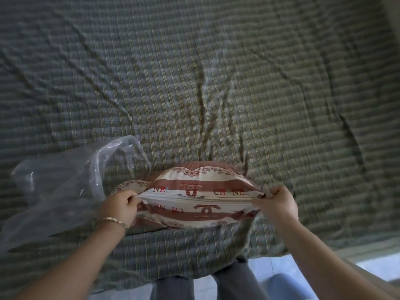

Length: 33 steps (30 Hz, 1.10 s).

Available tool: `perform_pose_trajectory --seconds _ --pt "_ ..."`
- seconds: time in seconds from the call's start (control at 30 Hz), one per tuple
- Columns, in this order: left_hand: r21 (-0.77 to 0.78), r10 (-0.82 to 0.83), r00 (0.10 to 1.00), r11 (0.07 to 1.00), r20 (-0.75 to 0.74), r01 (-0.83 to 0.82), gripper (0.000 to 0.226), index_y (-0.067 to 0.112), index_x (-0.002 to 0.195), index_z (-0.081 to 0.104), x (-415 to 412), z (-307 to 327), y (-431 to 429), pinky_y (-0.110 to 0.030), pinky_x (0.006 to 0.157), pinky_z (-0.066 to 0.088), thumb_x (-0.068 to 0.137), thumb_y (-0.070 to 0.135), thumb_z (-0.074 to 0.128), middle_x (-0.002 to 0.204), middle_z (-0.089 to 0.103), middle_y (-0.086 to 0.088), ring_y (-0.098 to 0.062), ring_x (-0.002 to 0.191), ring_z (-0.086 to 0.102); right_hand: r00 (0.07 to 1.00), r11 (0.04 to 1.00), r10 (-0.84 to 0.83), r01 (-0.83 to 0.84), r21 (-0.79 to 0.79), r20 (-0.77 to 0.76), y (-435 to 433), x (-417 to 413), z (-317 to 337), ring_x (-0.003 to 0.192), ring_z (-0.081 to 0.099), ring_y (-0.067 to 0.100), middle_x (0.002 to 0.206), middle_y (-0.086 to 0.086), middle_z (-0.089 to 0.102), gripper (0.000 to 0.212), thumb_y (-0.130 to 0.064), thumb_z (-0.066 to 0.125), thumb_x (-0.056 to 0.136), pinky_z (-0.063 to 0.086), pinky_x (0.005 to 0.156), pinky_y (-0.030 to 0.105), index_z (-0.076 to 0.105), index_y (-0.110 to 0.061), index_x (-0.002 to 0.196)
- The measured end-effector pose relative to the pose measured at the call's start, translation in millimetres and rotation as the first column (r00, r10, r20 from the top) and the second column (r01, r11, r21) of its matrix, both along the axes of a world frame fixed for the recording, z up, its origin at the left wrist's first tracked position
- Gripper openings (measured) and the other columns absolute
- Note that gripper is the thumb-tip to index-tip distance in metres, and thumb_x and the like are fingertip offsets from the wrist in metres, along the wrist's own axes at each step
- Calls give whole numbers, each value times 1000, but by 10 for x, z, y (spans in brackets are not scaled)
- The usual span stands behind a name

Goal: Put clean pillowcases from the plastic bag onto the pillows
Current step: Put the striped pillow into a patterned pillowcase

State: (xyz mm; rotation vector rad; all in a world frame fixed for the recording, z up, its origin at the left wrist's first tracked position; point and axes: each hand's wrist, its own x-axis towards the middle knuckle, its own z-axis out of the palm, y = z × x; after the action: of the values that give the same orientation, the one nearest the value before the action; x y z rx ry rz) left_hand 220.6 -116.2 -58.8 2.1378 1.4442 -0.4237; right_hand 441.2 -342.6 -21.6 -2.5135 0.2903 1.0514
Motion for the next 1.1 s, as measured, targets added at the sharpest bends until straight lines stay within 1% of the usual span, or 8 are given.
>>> perform_pose_trajectory --seconds 0.2,0.3,0.4,0.47,0.53,0.73,0.9,1.1 --pt "10 -118 972 992 -203 122 21 18 82 62 374 12 31 -25 52 39 93 28 47 73 58 2 -16 65 52 961 974 -198 171 151 193 -109 -158 33 60 48 9 77 -1 57 33 -10 69 77 33 45 23 41 -12 95" --pt "0 -353 853 924 -384 382 21 22 103 60 555 41 -54 -32 79 52 93 25 42 95 62 3 -17 89 59 922 929 -358 337 153 148 -155 -146 -47 64 50 6 86 4 61 35 -10 69 76 36 48 21 42 -16 97" --pt "-58 -645 692 744 -324 666 54 18 137 32 680 17 -348 -40 112 23 87 16 51 144 32 -5 -23 133 31 969 969 -221 206 137 107 -155 -134 -48 65 55 10 86 3 64 34 -9 71 74 41 47 22 45 -18 95" --pt "-127 -812 554 578 -183 806 73 21 145 12 749 -25 -657 -44 115 10 86 20 55 152 8 -3 -26 140 12 993 983 -46 25 182 111 -89 -186 8 64 57 7 80 -5 62 34 -8 72 73 41 46 17 47 -20 93" --pt "-167 -882 455 471 -123 866 67 21 146 8 824 -139 -923 -45 112 17 93 40 45 151 13 -4 -27 137 16 981 961 130 -161 226 147 -4 -295 39 68 58 3 78 -12 60 31 -12 73 74 43 51 14 49 -21 91" --pt "-148 -796 598 606 -94 782 53 22 132 29 936 -408 -1165 -38 100 33 89 49 45 132 33 -4 -25 122 32 850 819 489 -525 233 197 -21 -397 -75 88 63 15 104 -2 65 35 -16 66 83 53 76 28 58 -20 116" --pt "-183 -791 597 612 -133 770 52 29 133 27 1076 -572 -1030 -40 100 33 88 38 52 132 27 0 -26 121 28 748 728 643 -664 173 164 -65 -136 -231 83 67 18 100 2 69 31 -8 54 89 57 72 32 64 -21 116" --pt "-161 -787 604 617 -124 771 51 30 132 29 1060 -655 -1053 -42 100 33 88 44 51 132 29 0 -26 120 29 446 413 879 -889 199 170 -176 -180 -364 89 54 18 105 4 55 54 -9 56 87 50 81 31 39 -25 136"
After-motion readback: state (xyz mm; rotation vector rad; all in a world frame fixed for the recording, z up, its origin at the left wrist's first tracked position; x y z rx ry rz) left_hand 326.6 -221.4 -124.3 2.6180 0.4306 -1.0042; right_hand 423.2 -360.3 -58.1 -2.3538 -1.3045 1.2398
